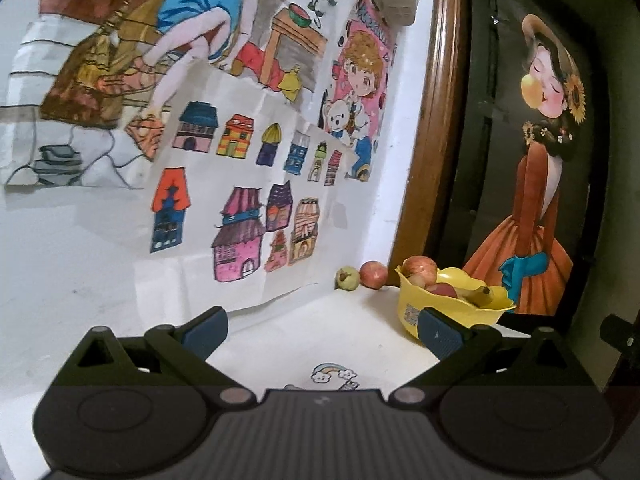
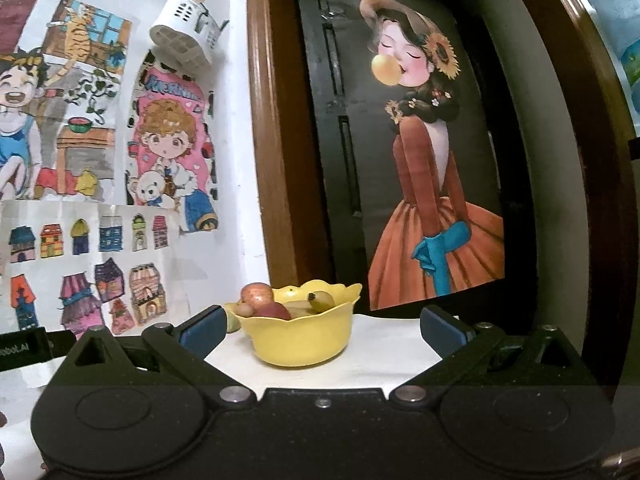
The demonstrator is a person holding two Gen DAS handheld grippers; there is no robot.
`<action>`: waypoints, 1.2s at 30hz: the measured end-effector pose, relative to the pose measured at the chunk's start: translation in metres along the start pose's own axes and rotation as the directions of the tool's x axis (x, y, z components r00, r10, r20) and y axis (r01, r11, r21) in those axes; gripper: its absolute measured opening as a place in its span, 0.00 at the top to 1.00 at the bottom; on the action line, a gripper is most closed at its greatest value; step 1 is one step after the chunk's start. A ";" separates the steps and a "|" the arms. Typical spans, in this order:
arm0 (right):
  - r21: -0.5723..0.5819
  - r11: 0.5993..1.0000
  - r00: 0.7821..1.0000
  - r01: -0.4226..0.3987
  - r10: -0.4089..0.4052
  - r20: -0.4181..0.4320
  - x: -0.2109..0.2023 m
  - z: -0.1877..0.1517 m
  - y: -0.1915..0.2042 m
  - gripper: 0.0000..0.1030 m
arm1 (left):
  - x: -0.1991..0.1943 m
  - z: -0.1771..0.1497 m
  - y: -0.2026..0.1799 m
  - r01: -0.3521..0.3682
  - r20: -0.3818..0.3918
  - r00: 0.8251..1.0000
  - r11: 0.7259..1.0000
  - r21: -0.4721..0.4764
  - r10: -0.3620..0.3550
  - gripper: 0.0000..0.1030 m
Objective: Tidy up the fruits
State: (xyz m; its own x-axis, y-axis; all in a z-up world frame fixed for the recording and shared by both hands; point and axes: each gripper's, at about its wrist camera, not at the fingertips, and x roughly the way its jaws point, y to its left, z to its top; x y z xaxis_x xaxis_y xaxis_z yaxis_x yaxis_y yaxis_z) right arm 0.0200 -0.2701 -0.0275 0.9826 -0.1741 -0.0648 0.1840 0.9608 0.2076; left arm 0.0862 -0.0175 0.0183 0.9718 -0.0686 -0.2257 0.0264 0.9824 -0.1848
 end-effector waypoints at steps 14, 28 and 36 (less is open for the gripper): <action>-0.004 1.000 1.000 -0.017 0.017 -0.004 -0.026 -0.004 0.002 0.01 | -0.024 0.000 0.000 -0.004 0.003 1.000 1.000 0.030 0.004 0.00; -0.022 0.999 0.998 -0.044 0.043 -0.037 -0.037 -0.013 0.010 0.01 | -0.040 -0.013 0.002 0.001 -0.012 1.000 0.999 0.047 -0.001 0.00; -0.023 0.999 0.998 -0.042 0.041 -0.051 -0.036 -0.016 0.012 0.01 | -0.039 -0.014 0.004 0.002 -0.019 1.000 0.999 0.048 -0.001 0.00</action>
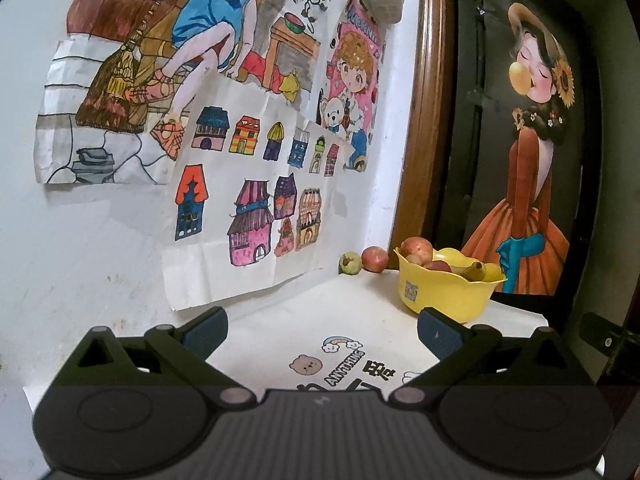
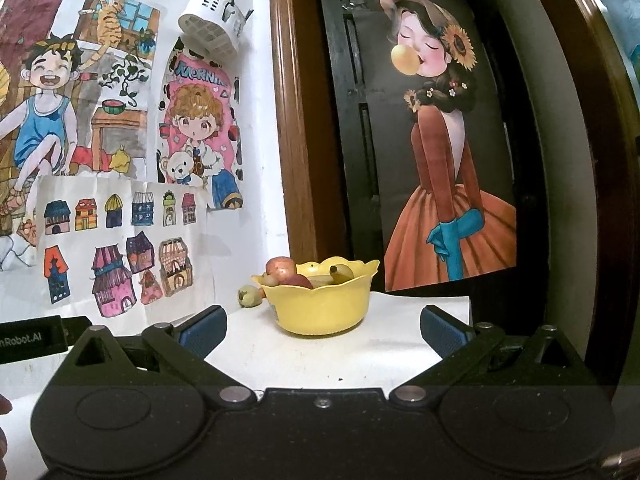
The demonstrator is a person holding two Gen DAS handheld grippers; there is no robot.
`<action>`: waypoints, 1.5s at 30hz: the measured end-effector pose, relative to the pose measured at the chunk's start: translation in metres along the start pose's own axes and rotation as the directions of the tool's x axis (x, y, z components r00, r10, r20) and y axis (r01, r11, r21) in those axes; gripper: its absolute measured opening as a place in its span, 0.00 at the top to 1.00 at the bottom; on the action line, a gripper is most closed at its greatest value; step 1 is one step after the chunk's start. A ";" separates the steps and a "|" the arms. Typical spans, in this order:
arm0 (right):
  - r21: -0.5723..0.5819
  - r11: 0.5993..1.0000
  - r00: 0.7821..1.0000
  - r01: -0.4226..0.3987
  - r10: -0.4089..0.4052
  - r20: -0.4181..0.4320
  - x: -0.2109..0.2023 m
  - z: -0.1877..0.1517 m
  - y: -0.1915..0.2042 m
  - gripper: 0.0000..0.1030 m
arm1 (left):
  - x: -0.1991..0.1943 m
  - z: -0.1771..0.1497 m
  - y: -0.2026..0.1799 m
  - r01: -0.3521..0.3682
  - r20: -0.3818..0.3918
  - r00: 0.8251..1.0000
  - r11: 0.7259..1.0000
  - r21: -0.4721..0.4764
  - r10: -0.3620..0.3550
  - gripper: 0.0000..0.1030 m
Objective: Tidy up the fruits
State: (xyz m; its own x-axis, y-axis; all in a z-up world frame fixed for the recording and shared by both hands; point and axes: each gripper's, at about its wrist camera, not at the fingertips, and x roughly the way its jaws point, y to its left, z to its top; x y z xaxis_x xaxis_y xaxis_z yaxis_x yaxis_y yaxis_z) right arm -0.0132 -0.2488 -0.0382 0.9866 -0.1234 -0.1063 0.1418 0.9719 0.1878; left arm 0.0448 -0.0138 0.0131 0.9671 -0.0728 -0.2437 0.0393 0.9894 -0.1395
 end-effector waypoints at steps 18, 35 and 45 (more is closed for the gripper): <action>-0.002 1.000 0.999 -0.002 0.002 -0.034 0.006 -0.006 -0.001 0.01 | 0.001 -0.004 -0.002 0.001 -0.016 1.000 1.000 0.015 -0.001 0.00; 0.000 1.000 0.999 -0.004 0.004 -0.052 0.009 -0.009 -0.001 0.01 | 0.004 -0.006 -0.001 0.001 -0.027 1.000 1.000 0.019 -0.001 0.00; -0.001 1.000 0.999 -0.004 0.004 -0.053 0.009 -0.009 -0.001 0.01 | 0.003 -0.007 -0.001 0.001 -0.026 1.000 1.000 0.018 0.000 0.00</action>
